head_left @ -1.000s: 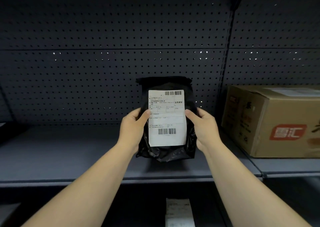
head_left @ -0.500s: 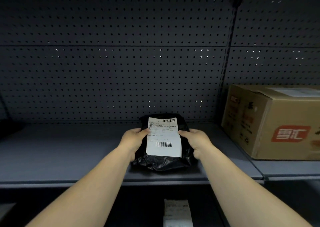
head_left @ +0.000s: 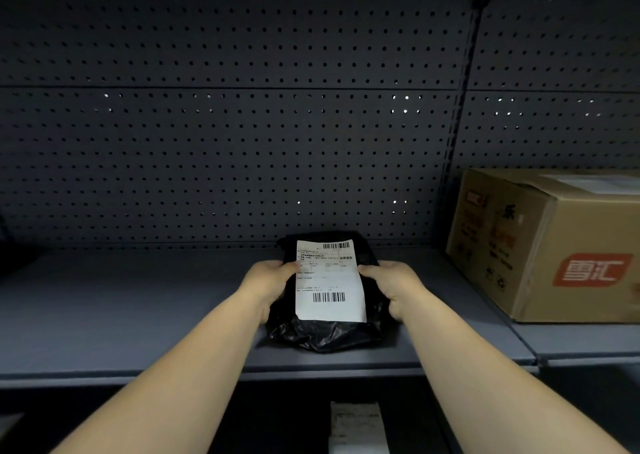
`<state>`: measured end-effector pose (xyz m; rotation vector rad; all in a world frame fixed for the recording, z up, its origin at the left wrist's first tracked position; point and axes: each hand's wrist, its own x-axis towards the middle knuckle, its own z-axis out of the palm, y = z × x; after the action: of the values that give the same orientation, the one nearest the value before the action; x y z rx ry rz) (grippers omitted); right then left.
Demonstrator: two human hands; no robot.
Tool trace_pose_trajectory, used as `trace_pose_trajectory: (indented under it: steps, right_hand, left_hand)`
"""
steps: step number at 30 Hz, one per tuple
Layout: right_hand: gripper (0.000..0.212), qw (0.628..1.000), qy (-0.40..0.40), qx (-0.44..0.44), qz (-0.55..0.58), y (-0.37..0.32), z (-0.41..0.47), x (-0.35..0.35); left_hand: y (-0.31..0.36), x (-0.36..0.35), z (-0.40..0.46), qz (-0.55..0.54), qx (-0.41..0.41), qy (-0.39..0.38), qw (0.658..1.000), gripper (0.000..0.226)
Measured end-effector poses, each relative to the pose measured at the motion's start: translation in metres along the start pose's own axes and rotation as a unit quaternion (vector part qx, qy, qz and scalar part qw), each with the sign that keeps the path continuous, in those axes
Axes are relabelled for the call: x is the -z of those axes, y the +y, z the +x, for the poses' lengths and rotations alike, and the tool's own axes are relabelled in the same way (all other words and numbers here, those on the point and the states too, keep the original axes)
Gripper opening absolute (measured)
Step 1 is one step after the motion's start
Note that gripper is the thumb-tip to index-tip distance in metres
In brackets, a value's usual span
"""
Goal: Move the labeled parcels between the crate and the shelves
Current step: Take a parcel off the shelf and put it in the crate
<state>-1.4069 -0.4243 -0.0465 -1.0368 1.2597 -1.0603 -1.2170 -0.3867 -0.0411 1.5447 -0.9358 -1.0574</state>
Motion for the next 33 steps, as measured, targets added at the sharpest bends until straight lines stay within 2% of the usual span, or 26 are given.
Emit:
trace_pose_trajectory:
  steps: [2, 5, 8, 11, 14, 17, 23, 29, 33]
  right_hand:
    - [0.023, 0.999, 0.022, 0.023, -0.026, -0.002, -0.002, 0.001]
    - [0.033, 0.971, 0.107, 0.104, -0.186, -0.009, -0.006, 0.006]
    - [0.042, 0.914, 0.164, 0.163, -0.334, -0.019, -0.019, 0.011]
    - [0.042, 0.841, 0.197, 0.249, -0.437, -0.023, -0.036, 0.015]
    - [0.039, 0.771, 0.230, 0.317, -0.502, -0.025, -0.055, 0.023]
    - [0.037, 0.726, 0.259, 0.344, -0.536, -0.030, -0.070, 0.038]
    - [0.038, 0.691, 0.299, 0.349, -0.558, -0.048, -0.088, 0.077]
    - [0.039, 0.682, 0.332, 0.362, -0.542, -0.071, -0.096, 0.129]
    - [0.039, 0.665, 0.315, 0.399, -0.548, -0.093, -0.102, 0.169]
  left_hand:
    - [0.001, 0.002, 0.001, 0.016, -0.004, 0.002, 1.000, 0.041]
    - [0.007, 0.004, 0.001, 0.081, -0.048, 0.029, 0.995, 0.044]
    - [0.019, 0.007, -0.006, 0.182, -0.102, 0.072, 0.975, 0.057]
    - [0.030, 0.003, -0.017, 0.285, -0.165, 0.084, 0.940, 0.063]
    - [0.038, -0.008, -0.033, 0.343, -0.244, 0.083, 0.903, 0.063]
    - [0.046, -0.025, -0.051, 0.371, -0.306, 0.084, 0.873, 0.059]
    - [0.067, -0.065, -0.075, 0.386, -0.376, 0.066, 0.840, 0.057]
    - [0.094, -0.116, -0.085, 0.375, -0.402, 0.060, 0.833, 0.061]
    - [0.114, -0.160, -0.090, 0.361, -0.403, 0.070, 0.838, 0.063]
